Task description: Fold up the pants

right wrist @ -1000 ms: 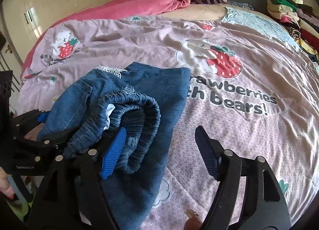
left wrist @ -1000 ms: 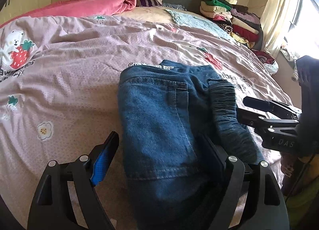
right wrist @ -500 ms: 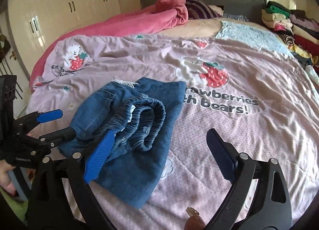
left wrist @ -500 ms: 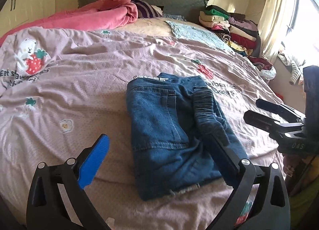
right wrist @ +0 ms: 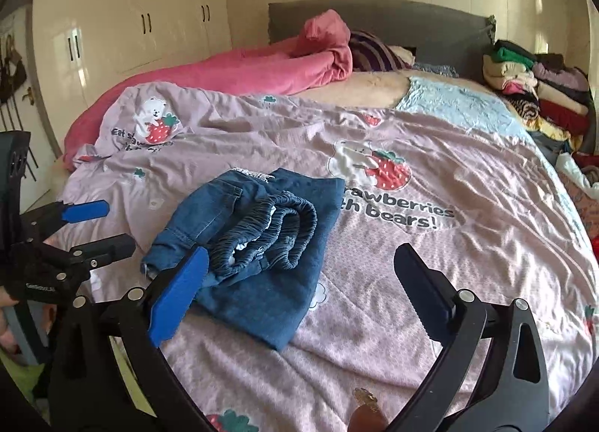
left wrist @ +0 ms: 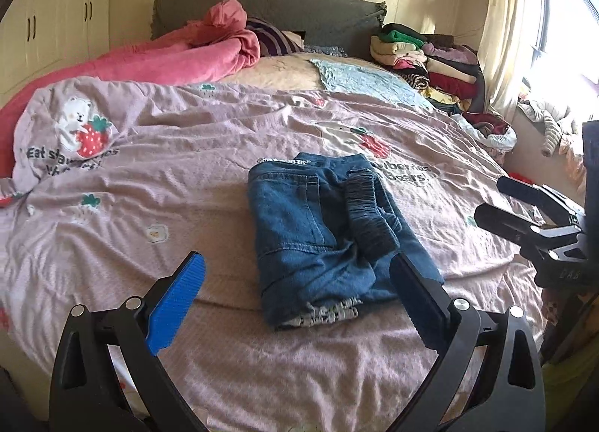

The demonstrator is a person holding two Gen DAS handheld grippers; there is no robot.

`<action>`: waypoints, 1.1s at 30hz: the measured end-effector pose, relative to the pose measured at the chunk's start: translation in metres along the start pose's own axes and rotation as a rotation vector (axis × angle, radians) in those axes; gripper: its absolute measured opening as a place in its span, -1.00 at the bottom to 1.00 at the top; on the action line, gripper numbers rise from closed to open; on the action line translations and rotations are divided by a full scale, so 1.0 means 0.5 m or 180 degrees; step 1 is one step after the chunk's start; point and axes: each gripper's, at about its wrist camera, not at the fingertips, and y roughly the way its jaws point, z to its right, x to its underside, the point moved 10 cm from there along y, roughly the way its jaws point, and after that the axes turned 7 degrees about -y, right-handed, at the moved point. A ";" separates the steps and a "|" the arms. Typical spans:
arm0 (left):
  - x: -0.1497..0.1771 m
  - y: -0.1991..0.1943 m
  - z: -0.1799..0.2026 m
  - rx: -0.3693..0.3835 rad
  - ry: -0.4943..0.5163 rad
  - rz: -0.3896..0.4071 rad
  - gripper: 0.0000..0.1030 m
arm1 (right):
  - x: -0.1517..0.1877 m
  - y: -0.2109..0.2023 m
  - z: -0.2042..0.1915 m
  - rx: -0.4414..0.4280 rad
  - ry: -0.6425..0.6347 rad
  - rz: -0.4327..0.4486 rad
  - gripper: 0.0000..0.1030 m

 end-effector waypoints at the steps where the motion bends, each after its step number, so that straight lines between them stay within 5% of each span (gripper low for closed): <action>1: 0.004 -0.007 0.001 -0.0014 0.0023 0.0007 0.91 | -0.001 -0.005 -0.001 0.0003 -0.0001 0.0017 0.82; 14: 0.056 -0.061 0.010 -0.0038 0.0079 0.0028 0.91 | 0.019 -0.078 -0.027 0.0062 -0.0025 0.0170 0.82; 26: 0.138 -0.042 -0.014 -0.0055 -0.0074 -0.0221 0.91 | 0.144 -0.057 -0.038 0.0048 0.0120 -0.0239 0.82; 33: 0.151 -0.030 -0.027 -0.0095 -0.0130 -0.0298 0.91 | 0.154 -0.049 -0.031 0.0075 0.0179 -0.0274 0.82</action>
